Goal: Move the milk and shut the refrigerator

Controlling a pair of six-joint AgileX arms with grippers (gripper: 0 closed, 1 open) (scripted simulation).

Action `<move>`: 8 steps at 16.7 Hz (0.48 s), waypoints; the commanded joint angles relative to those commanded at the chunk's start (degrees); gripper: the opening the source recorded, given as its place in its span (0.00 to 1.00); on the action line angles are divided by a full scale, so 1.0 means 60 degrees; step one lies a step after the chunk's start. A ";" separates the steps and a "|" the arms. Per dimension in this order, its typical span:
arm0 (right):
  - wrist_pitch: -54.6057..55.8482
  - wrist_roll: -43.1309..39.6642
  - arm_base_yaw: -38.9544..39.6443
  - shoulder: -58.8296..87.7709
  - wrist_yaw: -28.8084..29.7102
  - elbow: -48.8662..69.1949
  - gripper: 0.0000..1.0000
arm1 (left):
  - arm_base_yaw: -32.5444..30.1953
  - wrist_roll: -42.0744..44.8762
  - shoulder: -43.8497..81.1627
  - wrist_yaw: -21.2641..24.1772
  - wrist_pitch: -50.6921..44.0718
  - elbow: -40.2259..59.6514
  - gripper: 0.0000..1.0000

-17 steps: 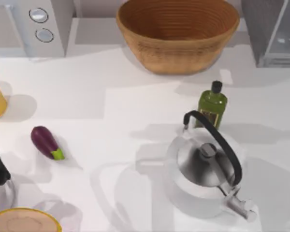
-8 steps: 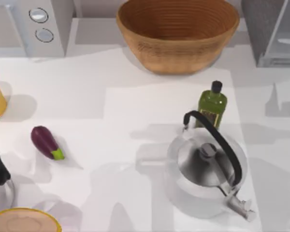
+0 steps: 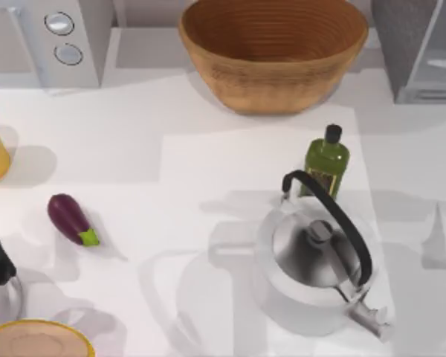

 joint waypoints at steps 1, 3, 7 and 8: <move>-0.0238 -0.0026 0.0070 -0.0385 0.0019 -0.0328 1.00 | 0.0000 0.0000 0.0000 0.0000 0.0000 0.0000 1.00; -0.0532 -0.0069 0.0167 -0.0848 0.0034 -0.0731 1.00 | 0.0000 0.0000 0.0000 0.0000 0.0000 0.0000 1.00; -0.0580 -0.0078 0.0185 -0.0928 0.0034 -0.0799 1.00 | 0.0000 0.0000 0.0000 0.0000 0.0000 0.0000 1.00; -0.0564 -0.0074 0.0152 -0.0889 0.0030 -0.0782 1.00 | 0.0000 0.0000 0.0000 0.0000 0.0000 0.0000 1.00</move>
